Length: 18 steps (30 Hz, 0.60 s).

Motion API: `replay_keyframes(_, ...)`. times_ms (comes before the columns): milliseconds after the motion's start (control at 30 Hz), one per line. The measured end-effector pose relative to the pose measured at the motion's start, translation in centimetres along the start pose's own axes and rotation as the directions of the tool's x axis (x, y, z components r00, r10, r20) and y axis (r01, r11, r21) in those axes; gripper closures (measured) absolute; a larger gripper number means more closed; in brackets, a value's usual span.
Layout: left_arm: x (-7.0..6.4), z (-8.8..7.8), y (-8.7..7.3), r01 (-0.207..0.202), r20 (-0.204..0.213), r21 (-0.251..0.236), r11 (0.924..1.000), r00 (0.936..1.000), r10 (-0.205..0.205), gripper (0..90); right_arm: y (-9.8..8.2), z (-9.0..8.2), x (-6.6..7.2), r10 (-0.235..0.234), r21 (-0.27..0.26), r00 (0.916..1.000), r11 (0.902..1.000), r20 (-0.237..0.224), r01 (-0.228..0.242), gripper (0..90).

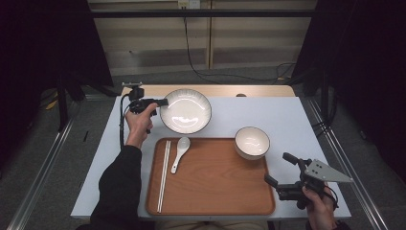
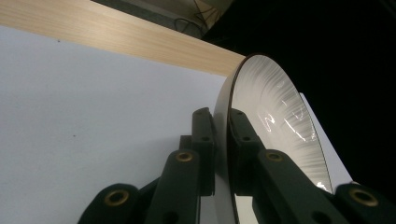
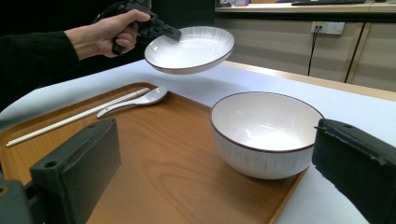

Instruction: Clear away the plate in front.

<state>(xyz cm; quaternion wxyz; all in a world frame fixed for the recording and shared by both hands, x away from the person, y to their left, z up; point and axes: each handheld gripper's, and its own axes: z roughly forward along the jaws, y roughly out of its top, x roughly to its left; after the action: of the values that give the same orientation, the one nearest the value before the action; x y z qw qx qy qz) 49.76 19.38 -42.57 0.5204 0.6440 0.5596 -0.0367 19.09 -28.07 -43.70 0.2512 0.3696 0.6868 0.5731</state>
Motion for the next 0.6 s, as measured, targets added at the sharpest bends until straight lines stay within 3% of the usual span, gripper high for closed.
replay_keyframes(167, -0.6, -1.1, -0.1, -0.035, 0.007, 0.010, 0.9993, 0.9994, 0.035, 83.6, 0.0, 0.0, 0.0, 0.001, 0.003, 1.0000, 1.0000, 0.003, -0.001, 0.8)
replay_keyframes(333, -1.0, -2.1, -0.6, -0.030, 0.026, 0.017, 0.9994, 0.9992, 0.030, 83.4, 0.0, 0.0, 0.0, 0.000, 0.000, 1.0000, 1.0000, 0.004, 0.000, 0.8)
replay_keyframes(600, -2.2, -4.0, -1.2, -0.064, 0.065, 0.019, 0.9978, 0.9959, 0.063, 83.2, 0.0, 0.0, 0.0, -0.001, 0.001, 1.0000, 1.0000, 0.004, 0.001, 0.8)
